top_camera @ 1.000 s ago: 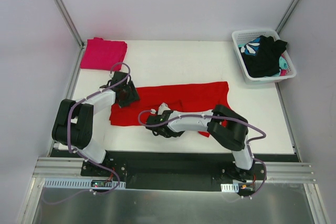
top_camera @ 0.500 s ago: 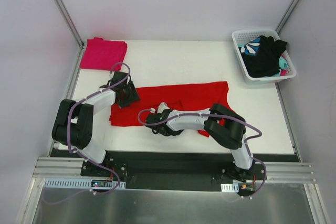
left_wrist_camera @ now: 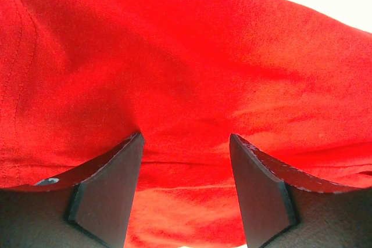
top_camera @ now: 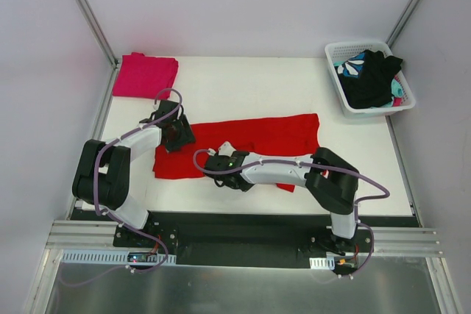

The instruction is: Fold and stack the t-shirts

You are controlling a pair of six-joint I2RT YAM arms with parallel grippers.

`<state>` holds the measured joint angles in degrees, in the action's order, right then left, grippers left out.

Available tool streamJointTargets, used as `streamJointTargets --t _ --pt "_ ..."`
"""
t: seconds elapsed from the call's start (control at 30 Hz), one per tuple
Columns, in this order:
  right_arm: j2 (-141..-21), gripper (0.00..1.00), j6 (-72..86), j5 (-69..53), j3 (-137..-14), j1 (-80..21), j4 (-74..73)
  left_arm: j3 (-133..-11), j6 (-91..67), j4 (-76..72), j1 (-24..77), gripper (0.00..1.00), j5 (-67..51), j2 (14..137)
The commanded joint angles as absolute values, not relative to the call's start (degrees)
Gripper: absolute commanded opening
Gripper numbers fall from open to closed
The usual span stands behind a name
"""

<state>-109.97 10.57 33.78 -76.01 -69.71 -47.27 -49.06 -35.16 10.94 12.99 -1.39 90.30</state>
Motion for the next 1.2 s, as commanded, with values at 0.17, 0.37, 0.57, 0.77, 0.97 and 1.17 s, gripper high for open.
streamJointTargets --t 0.17,0.37,0.57,0.77,0.97,1.17 --pt "-108.5 0.09 12.9 27.7 -78.7 -71.3 -49.4 -50.4 -35.0 14.1 12.3 0.62 -1.9 88.4" --pt "-106.8 0.47 13.5 27.2 -79.3 -71.2 -49.5 -50.7 -35.0 14.2 12.3 0.62 -2.3 88.5" --pt "-97.6 0.53 15.9 27.5 -78.0 -67.9 -48.3 -50.9 -34.8 14.7 12.3 0.62 -2.5 88.1" --pt "-82.4 0.45 14.8 26.9 -63.5 -51.5 -40.3 -50.7 -34.5 15.5 12.3 0.62 -1.9 86.8" --pt "-81.8 0.32 11.1 23.3 -55.0 -34.2 -31.8 -50.7 -35.2 15.6 12.4 0.62 -2.7 87.0" --pt "-88.6 0.24 12.7 19.7 -54.7 -30.3 -28.8 -50.4 -34.7 16.1 12.4 0.62 -2.0 86.3"
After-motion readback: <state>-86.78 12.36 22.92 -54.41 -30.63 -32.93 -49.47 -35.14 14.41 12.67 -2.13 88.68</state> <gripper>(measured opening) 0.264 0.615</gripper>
